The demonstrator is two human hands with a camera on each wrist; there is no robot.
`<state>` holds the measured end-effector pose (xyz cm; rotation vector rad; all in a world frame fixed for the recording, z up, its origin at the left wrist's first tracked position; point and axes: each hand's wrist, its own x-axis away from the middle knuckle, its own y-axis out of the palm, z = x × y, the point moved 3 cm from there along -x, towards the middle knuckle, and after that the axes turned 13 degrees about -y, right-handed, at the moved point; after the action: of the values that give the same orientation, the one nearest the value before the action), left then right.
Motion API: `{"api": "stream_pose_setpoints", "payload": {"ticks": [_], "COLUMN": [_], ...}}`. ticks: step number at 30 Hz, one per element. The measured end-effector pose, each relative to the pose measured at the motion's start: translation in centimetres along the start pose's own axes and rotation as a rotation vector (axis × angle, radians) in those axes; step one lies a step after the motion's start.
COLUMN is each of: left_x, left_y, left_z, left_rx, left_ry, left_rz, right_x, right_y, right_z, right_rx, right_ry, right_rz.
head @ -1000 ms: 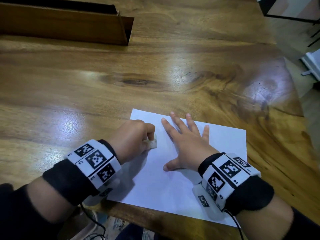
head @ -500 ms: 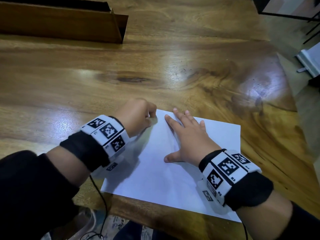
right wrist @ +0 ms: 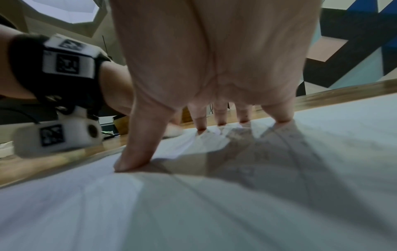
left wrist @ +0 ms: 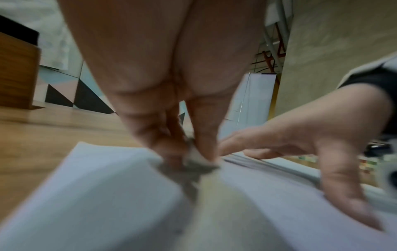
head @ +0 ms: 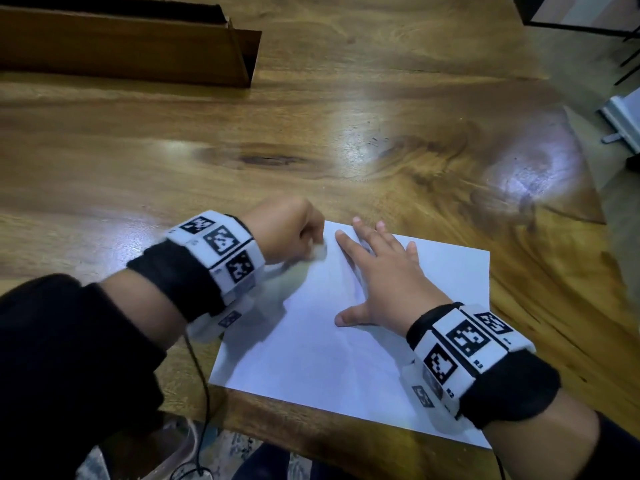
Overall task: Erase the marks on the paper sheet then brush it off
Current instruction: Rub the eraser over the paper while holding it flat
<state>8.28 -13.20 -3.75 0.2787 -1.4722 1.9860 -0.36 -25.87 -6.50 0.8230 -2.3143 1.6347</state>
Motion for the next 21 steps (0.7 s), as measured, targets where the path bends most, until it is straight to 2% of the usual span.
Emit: {"api": "stream_pose_setpoints", "payload": {"ticks": [2,3,4,7,8,9,12,13,14,18,19,21], "left_x": [-0.3,-0.1,0.2,1.8,1.8,1.5,0.3,0.4,0.7,2.5,2.4,1.2], "left_y": [-0.5,-0.3,0.4,1.8,1.8,1.5,0.4,0.4,0.7,1.8,1.5,0.6], "left_z": [0.7,0.8,0.5,-0.5,-0.6,-0.6,0.1,0.4,0.3,-1.0,-1.1,-0.7], "left_rx": [0.02,-0.002,-0.036,-0.134,-0.136,-0.114,-0.03,-0.031,-0.045,-0.172,-0.17,-0.081], "left_ry": [0.015,0.04,0.064,0.123,0.117,0.1,0.045,0.044,0.054,0.108,0.111,0.09], "left_rz": [0.166,0.173,0.12,-0.147,-0.167,-0.132,0.156,0.203,0.19,-0.093,-0.105,0.005], "right_x": [0.0,0.0,0.0,0.1,0.1,0.1,0.1,0.1,0.1,0.2,0.2,0.1], "right_y": [0.0,0.0,0.0,0.0,0.0,0.0,0.0,0.0,0.0,-0.1,-0.1,-0.1], "right_z": [0.0,0.0,0.0,0.1,0.0,0.0,0.0,0.0,0.0,-0.1,-0.1,-0.1], "right_rx": [-0.005,-0.007,-0.01,-0.019,-0.017,-0.012,-0.005,-0.008,-0.012,-0.022,-0.021,-0.013], "right_ry": [0.001,0.001,0.0,-0.002,-0.001,0.0,0.002,0.003,0.003,0.004,0.005,0.009], "right_rz": [0.003,0.004,0.004,0.011,0.012,0.01,0.004,0.008,0.009,0.013,0.014,0.008]}}
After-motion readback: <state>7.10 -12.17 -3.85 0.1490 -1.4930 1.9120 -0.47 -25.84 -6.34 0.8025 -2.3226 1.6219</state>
